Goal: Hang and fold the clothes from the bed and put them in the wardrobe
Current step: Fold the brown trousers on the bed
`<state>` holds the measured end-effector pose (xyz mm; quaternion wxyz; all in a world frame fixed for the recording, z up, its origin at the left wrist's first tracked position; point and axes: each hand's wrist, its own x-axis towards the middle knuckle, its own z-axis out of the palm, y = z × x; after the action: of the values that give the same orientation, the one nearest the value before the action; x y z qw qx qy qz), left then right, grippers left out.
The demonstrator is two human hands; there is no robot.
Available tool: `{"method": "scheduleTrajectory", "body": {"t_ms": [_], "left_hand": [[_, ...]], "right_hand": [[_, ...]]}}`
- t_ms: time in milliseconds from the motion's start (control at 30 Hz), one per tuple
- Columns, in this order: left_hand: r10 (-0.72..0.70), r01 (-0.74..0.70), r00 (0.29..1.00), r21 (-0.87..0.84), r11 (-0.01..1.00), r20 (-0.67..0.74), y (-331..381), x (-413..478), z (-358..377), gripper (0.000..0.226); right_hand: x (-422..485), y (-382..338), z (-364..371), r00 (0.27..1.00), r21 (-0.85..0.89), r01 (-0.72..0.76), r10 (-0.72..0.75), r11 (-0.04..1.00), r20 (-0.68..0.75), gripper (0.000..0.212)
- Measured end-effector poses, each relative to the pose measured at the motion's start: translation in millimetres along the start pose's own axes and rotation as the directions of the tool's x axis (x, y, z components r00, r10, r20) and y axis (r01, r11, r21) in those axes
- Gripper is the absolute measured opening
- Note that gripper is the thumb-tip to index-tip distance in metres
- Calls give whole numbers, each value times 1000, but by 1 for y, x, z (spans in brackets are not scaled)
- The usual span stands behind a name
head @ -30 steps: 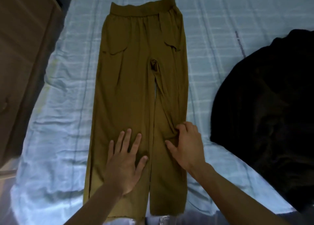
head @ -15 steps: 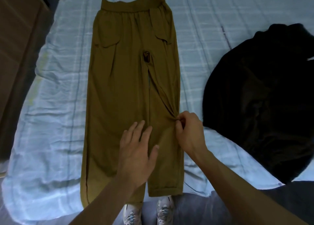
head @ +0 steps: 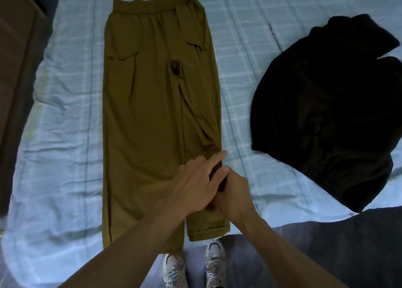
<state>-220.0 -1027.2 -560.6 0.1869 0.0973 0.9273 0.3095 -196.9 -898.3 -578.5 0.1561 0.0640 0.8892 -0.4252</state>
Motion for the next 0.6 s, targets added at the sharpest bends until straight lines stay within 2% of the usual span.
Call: {"method": "scheduleTrajectory", "body": {"t_ms": [67,133,233,300,367,400,433,467,500,567,600], "left_hand": [[-26,24,999,-93,995,-24,10,3,1,50],[-79,64,995,-211,975,-60,23,8,0,38],[-118,75,990,-433,898,-73,56,14,-12,29],[-153,60,985,-677,734,-78,82,13,-27,16],[-217,31,973,-886,462,-79,95,9,-43,8],[-250,13,964,-927,375,-87,94,5,-47,6],[-290,15,952,-931,364,-98,87,0,-49,7],[-343,48,933,-903,428,-113,76,-5,-47,10],[-396,118,910,-838,532,-123,60,-11,-41,15],[-444,302,889,-589,749,-109,25,-26,-26,21],[-447,373,891,-427,824,-85,7,-34,-19,22]], "right_hand": [[-6,-2,-10,999,-52,47,-47,998,2,6],[-13,-8,-27,996,-96,78,-81,992,-29,17],[-28,-28,-66,985,-286,78,-118,955,-124,27],[-43,-48,-92,959,-378,99,-189,920,-209,27],[-60,-67,-106,931,-406,148,-265,902,-249,25],[-67,-72,-105,922,-423,180,-303,888,-242,26],[-73,-75,-98,921,-434,206,-323,877,-216,29],[-76,-74,-87,933,-440,219,-320,871,-168,32],[-78,-70,-73,956,-443,215,-281,870,-87,35],[-82,-58,-41,984,-447,169,-124,878,129,33],[-85,-50,-25,969,-444,153,-46,883,243,28]]}}
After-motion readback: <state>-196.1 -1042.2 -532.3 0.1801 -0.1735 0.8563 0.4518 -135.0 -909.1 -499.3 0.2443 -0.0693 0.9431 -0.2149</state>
